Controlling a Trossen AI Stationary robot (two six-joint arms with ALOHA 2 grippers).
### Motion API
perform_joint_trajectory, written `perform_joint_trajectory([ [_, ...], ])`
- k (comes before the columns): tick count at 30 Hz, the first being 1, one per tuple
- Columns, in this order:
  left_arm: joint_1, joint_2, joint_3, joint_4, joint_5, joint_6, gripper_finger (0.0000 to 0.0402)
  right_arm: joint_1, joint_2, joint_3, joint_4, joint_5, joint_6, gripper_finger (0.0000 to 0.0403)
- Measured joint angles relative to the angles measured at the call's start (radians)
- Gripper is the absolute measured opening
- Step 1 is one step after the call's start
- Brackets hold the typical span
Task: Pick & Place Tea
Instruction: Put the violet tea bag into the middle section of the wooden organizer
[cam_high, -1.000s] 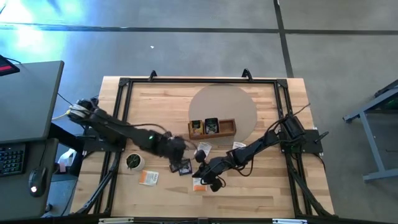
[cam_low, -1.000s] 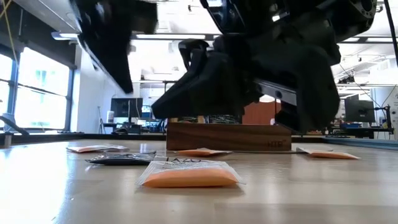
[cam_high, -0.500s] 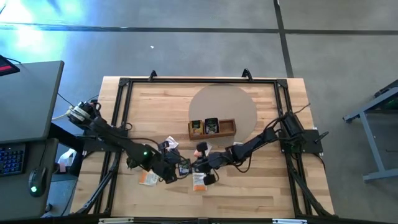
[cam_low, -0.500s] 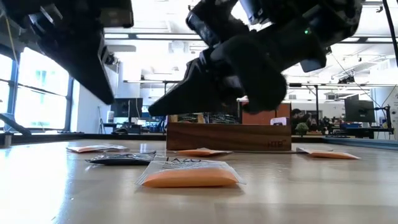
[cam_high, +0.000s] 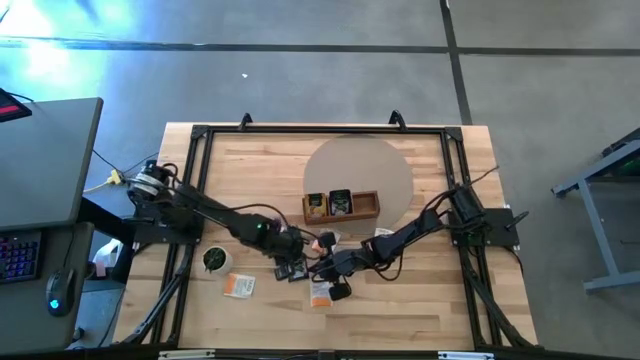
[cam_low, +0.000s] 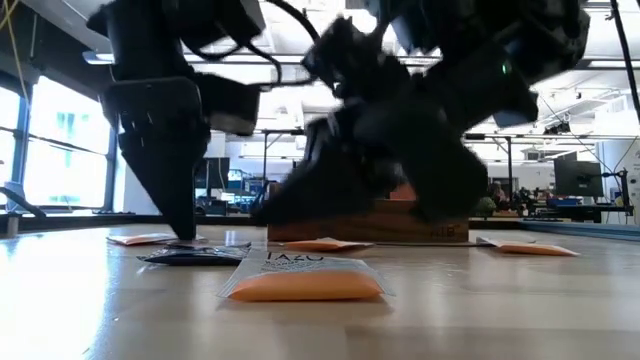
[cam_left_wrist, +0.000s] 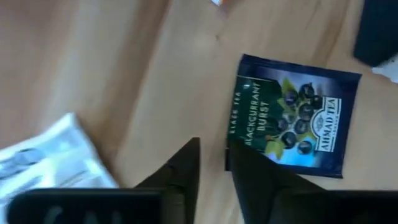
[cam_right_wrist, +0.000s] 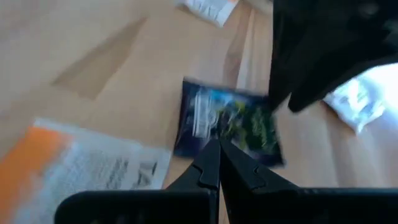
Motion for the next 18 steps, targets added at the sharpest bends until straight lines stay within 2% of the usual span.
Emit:
perform_joint_trajectory([
  [3, -0.003, 0.006, 0.000, 0.039, 0.050, 0.012, 0.0113, 0.000, 0.030, -0.001, 0.005, 0.004, 0.001, 0.0001],
  [6, -0.018, 0.006, 0.002, 0.066, 0.043, 0.018, 0.0125, -0.001, 0.051, 0.000, 0.022, 0.009, 0.001, 0.0001],
  [12, -0.015, 0.029, 0.000, 0.058, -0.011, 0.031, 0.0128, -0.004, 0.059, 0.000, 0.072, -0.005, 0.003, 0.0000],
  [18, -0.016, 0.050, 0.004, 0.061, -0.023, 0.056, 0.0128, -0.004, 0.059, 0.000, 0.086, -0.029, 0.028, 0.0000],
])
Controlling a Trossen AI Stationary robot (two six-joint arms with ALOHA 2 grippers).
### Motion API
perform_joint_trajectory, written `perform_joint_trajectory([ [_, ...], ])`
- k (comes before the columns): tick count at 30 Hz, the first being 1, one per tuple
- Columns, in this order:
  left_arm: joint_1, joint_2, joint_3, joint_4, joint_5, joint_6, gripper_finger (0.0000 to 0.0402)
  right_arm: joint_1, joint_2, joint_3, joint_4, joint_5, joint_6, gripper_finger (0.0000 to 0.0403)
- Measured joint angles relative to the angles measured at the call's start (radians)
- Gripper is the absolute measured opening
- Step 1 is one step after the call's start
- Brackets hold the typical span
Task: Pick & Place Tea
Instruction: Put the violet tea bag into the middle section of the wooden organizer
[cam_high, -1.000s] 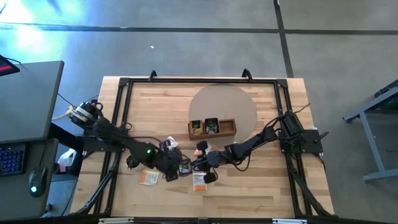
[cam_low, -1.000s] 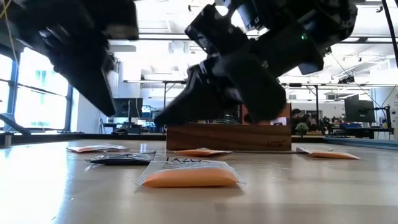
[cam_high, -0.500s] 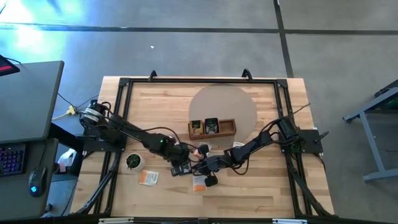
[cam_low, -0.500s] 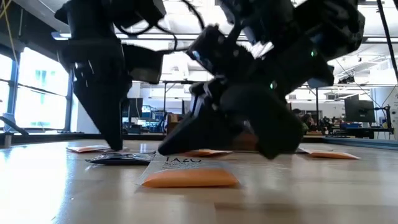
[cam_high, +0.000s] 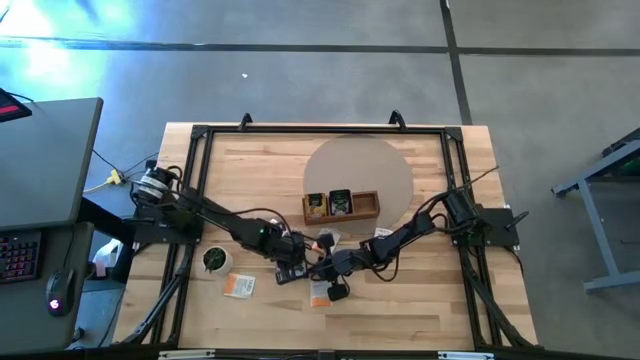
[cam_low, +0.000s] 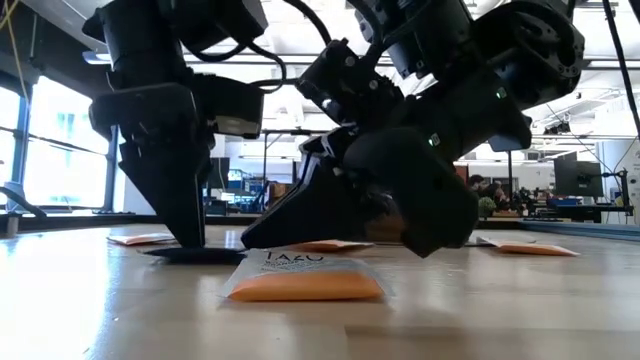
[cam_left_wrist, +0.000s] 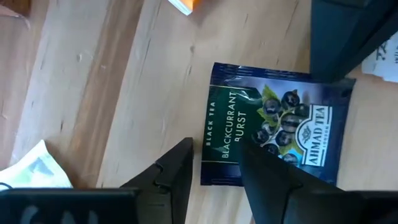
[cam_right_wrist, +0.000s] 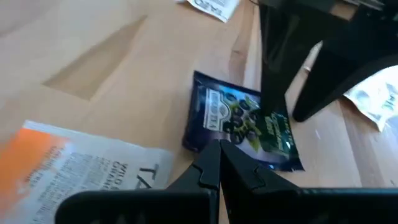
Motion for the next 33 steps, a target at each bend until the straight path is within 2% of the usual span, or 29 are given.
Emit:
perform_joint_trajectory([
  [4, 0.000, 0.008, 0.000, 0.003, 0.002, 0.000, 0.0129, 0.000, 0.000, 0.000, 0.039, -0.054, 0.020, 0.0000],
  [11, 0.000, 0.041, 0.001, -0.010, 0.013, -0.003, 0.0122, 0.000, 0.000, 0.000, 0.018, -0.055, 0.023, 0.0000],
  [14, 0.001, 0.056, 0.002, -0.022, 0.026, -0.011, 0.0093, 0.000, 0.000, 0.000, 0.020, -0.055, 0.019, 0.0000],
  [18, 0.003, 0.057, 0.002, -0.034, 0.029, -0.015, 0.0020, 0.000, 0.000, 0.000, 0.019, -0.048, 0.003, 0.0000],
  [23, 0.001, 0.052, 0.000, -0.034, 0.014, -0.042, 0.0015, 0.000, -0.004, 0.000, 0.009, -0.024, -0.004, 0.0000],
  [29, 0.000, 0.052, 0.023, -0.046, -0.047, -0.042, 0.0004, 0.000, -0.111, 0.000, -0.202, -0.002, -0.031, 0.0000],
  [33, -0.001, 0.062, 0.100, -0.095, -0.164, -0.003, 0.0001, 0.003, -0.235, 0.000, -0.452, 0.122, -0.017, 0.0000],
])
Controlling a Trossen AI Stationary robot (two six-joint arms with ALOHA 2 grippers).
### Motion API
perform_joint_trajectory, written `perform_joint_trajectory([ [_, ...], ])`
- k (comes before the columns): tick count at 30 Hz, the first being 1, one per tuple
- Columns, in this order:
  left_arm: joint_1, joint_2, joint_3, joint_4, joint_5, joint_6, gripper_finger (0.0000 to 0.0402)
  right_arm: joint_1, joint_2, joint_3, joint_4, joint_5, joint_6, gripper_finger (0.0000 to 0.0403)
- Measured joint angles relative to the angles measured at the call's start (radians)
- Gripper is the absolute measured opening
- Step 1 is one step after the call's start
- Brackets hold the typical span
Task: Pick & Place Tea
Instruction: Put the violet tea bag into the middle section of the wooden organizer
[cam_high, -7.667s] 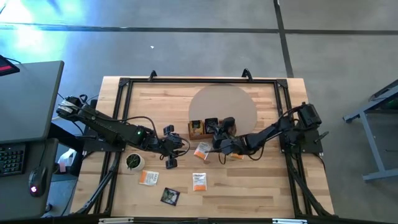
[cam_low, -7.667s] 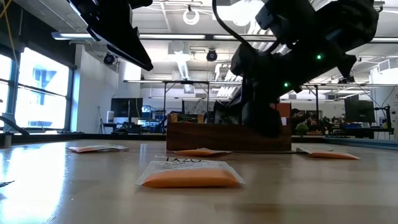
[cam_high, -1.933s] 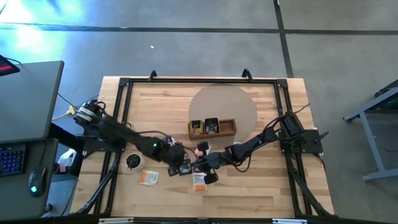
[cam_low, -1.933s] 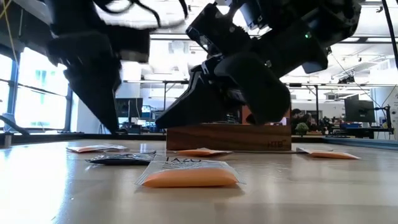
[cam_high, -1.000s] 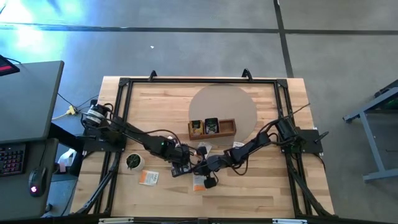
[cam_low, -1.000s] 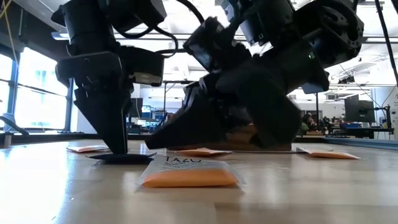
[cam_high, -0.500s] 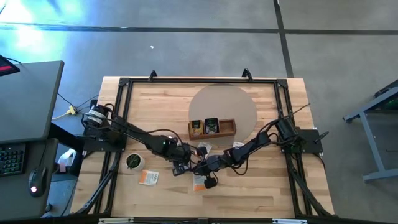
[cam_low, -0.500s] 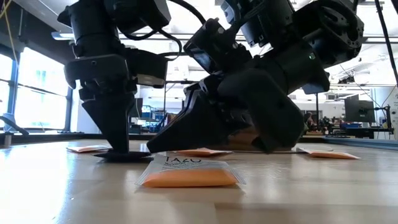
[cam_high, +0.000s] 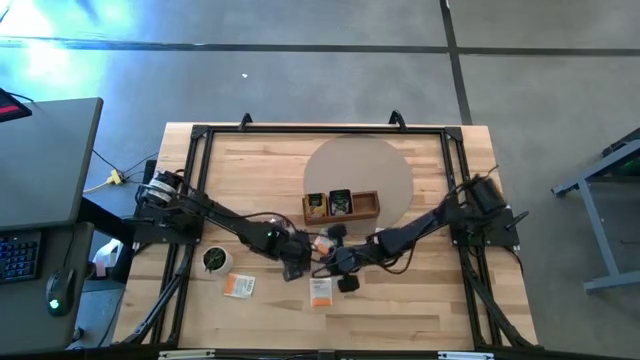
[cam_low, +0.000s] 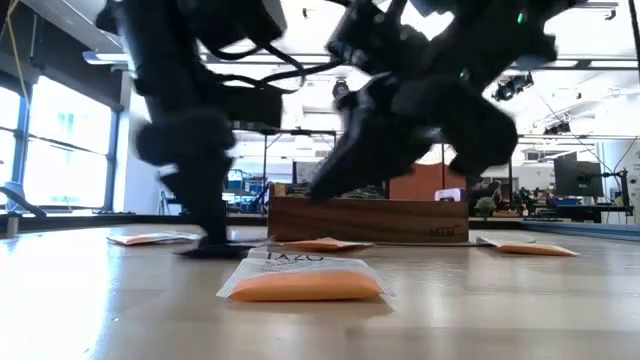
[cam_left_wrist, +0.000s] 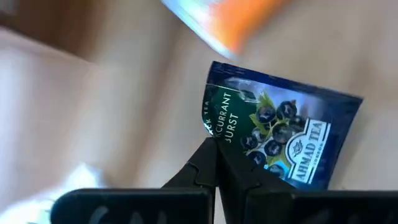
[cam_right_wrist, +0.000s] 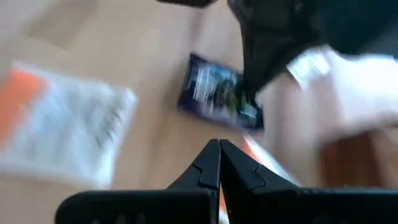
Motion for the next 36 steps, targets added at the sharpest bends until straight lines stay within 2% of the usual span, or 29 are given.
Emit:
perform_joint_trajectory([
  [5, 0.015, -0.003, 0.110, -0.013, -0.165, 0.129, 0.0001, 0.010, -0.163, -0.001, -0.420, 0.053, 0.157, 0.0000],
  [8, 0.041, -0.003, 0.171, -0.020, -0.201, 0.198, 0.0000, 0.026, -0.246, -0.071, -0.510, 0.071, 0.253, 0.0000],
  [12, 0.093, -0.004, 0.252, -0.010, -0.233, 0.292, 0.0000, 0.048, -0.365, -0.286, -0.353, 0.066, 0.283, 0.0000],
  [17, 0.167, -0.005, 0.321, -0.007, -0.280, 0.361, 0.0000, 0.050, -0.512, -0.579, 0.038, 0.074, 0.276, 0.0000],
  [21, 0.227, -0.005, 0.337, 0.011, -0.309, 0.391, 0.0000, 0.037, -0.619, -0.728, 0.276, 0.091, 0.246, 0.0000],
  [27, 0.274, 0.001, 0.339, 0.077, -0.314, 0.384, 0.0000, 0.038, -0.725, -0.829, 0.494, 0.081, 0.229, 0.0000],
  [33, 0.272, 0.070, 0.340, 0.131, -0.317, 0.384, 0.0000, 0.060, -0.754, -0.832, 0.508, 0.077, 0.211, 0.0000],
  [36, 0.269, 0.102, 0.339, 0.099, -0.354, 0.384, 0.0000, 0.065, -0.754, -0.833, 0.510, 0.079, 0.211, 0.0000],
])
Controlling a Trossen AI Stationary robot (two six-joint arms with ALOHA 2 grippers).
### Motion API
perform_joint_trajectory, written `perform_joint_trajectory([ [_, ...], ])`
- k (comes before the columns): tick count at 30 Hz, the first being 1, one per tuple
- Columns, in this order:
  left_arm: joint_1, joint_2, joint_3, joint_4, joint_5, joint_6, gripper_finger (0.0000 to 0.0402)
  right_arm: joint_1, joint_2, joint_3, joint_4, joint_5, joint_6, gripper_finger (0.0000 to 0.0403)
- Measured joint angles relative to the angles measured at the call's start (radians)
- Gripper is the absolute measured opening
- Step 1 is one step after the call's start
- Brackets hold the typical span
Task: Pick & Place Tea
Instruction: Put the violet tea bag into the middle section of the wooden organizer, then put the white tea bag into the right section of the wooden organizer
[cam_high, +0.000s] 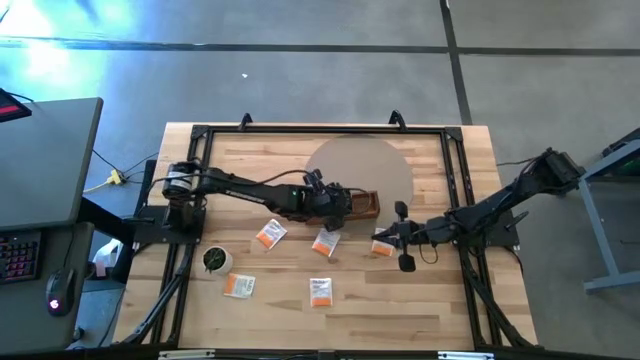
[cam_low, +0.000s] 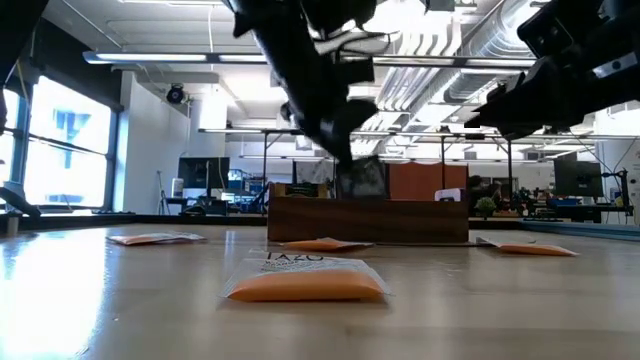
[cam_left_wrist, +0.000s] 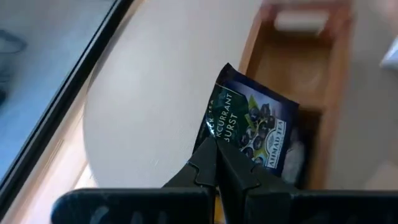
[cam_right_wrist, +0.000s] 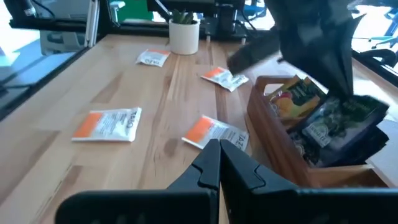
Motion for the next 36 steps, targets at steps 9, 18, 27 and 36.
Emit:
perform_joint_trajectory([
  [9, 0.001, 0.043, 0.001, -0.021, -0.039, 0.026, 0.0001, 0.000, 0.000, 0.000, -0.002, 0.003, -0.001, 0.0000],
  [18, 0.001, 0.043, 0.000, -0.003, 0.032, 0.026, 0.0051, 0.000, 0.000, 0.000, -0.002, 0.003, 0.000, 0.0000],
  [27, 0.001, 0.028, 0.000, -0.042, 0.319, 0.022, 0.0100, 0.000, 0.000, 0.000, -0.002, -0.067, 0.002, 0.0000],
  [36, 0.000, -0.059, 0.014, -0.233, 0.226, -0.082, 0.0101, 0.000, 0.000, 0.000, 0.049, -0.081, -0.031, 0.0009],
])
